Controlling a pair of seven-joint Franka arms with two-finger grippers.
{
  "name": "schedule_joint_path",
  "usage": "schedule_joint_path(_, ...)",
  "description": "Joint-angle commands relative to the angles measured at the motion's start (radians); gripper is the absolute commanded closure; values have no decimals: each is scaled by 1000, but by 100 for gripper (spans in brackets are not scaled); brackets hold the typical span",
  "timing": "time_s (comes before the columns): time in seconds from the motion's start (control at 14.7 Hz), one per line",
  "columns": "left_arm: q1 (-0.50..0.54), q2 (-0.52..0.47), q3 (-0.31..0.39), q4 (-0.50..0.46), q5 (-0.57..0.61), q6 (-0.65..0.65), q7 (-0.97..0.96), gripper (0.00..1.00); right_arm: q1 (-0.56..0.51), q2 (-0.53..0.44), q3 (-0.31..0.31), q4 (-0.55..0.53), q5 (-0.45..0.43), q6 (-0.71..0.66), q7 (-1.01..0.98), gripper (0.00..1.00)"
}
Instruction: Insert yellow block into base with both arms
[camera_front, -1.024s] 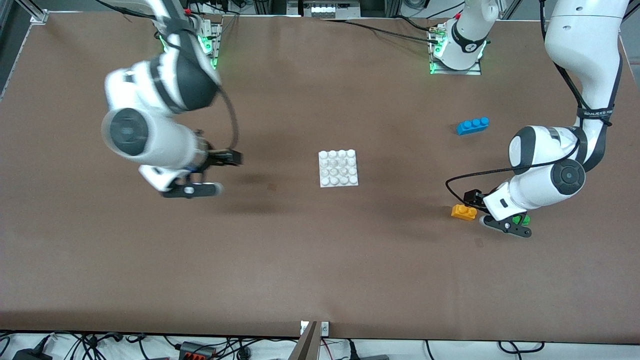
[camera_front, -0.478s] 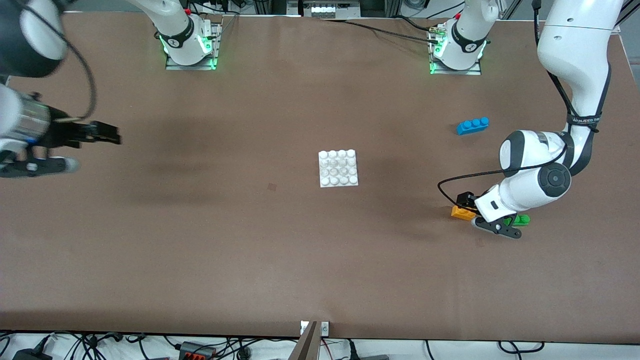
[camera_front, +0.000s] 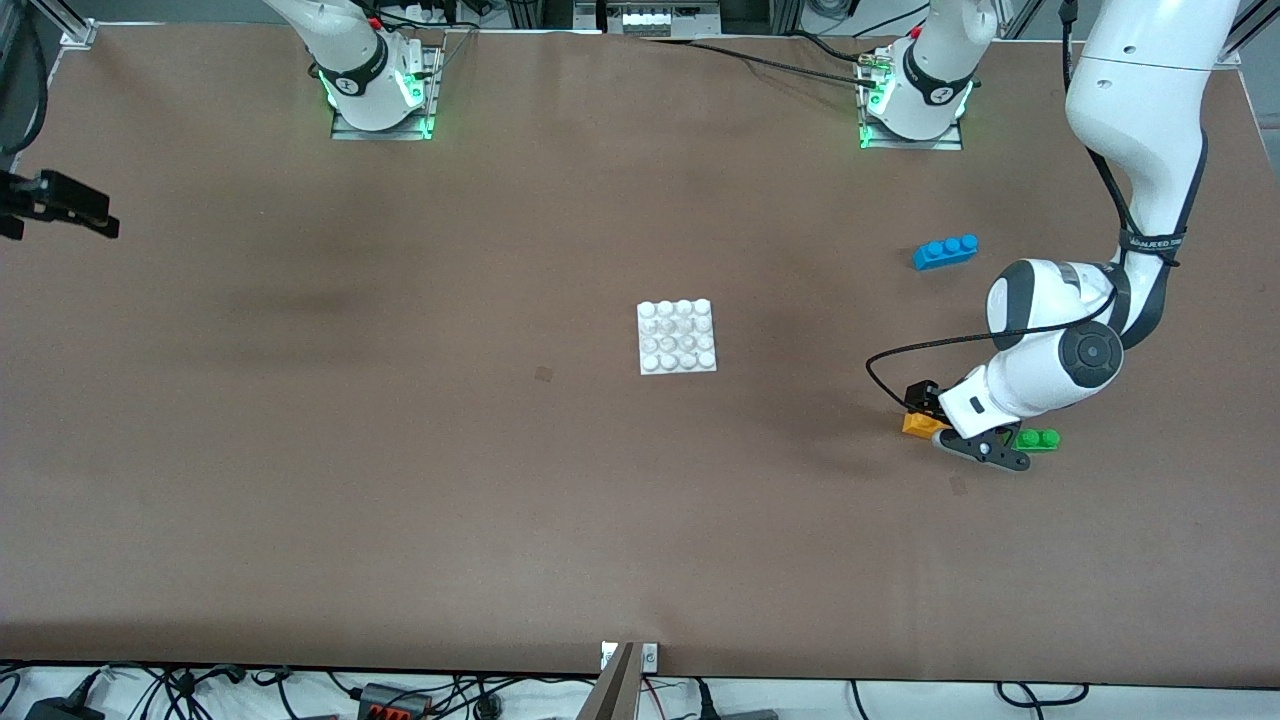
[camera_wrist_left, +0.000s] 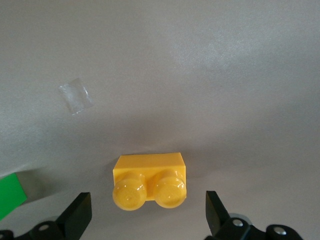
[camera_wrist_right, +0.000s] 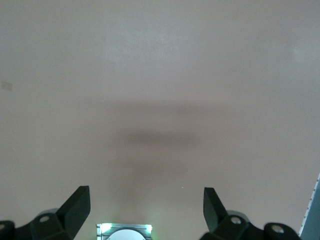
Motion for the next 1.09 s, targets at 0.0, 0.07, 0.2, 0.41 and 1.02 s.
schedule_joint_path(0.0, -8, 2, 1, -5, 23, 18, -19, 0, -41, -92, 37, -149, -13, 93, -1, 0)
schedule_joint_path(0.07, -10, 5, 1, -5, 23, 25, -20, 0, -37, -96, 18, -150, 1, 85, -1, 0)
schedule_joint_path(0.2, -9, 19, 1, -10, 23, 64, -19, 0, 14, -92, -80, -149, 54, 88, -4, 0)
schedule_joint_path(0.41, -9, 25, 1, -10, 23, 67, -17, 0, 19, -84, -86, -141, 50, 91, -12, 0)
schedule_joint_path(1.02, -4, 49, 1, -10, 23, 107, -11, 0, 72, -47, -82, -109, 59, 93, 11, 0)
